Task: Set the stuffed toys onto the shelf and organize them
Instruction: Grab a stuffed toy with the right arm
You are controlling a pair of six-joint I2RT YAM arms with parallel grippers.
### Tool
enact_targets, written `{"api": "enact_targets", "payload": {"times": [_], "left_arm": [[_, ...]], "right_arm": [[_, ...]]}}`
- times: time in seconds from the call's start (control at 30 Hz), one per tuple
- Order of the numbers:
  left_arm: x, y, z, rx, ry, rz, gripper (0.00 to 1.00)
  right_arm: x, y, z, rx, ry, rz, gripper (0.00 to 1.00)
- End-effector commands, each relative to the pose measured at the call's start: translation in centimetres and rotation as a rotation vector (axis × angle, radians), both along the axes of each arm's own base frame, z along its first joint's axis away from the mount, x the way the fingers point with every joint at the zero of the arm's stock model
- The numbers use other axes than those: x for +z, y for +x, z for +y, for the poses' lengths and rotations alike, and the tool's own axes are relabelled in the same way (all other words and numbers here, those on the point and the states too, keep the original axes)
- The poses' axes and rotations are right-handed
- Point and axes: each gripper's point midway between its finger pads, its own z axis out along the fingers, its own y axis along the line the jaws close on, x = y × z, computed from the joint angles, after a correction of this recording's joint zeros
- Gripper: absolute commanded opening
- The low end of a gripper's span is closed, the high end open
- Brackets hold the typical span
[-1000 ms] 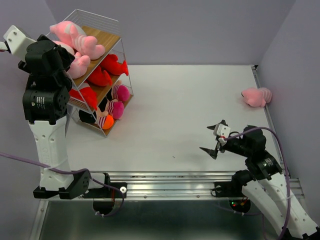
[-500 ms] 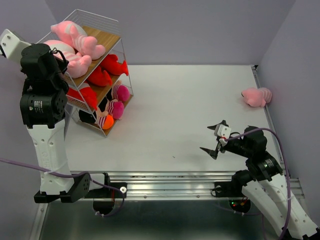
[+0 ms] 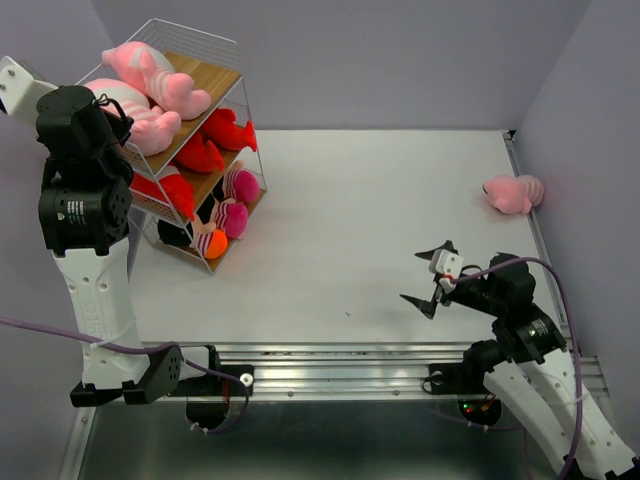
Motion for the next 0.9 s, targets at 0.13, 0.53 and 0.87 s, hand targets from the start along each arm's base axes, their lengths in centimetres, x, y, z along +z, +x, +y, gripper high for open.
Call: {"api": "enact_targets", "payload": {"times": [0.13,0.53,0.87], "left_arm": [[3.3,-1.2,0.2,-0.001,0.042,-0.11,0.0],[5.0,-3.6,1.3,0.057,0.101,-0.169,0.0],[3.9,-2.2,1.2,0.045,0.109,-0.126,0.0]], "right_arm": [[1.2,0.4,-0.1,-0.009,0.015,-0.059,1.0],[1.0,0.5,0.0,-0.009,0.011,-0.05,1.0],[0.8,0.6,0.0,-0.012,0.008,-0.044,1.0]]}}
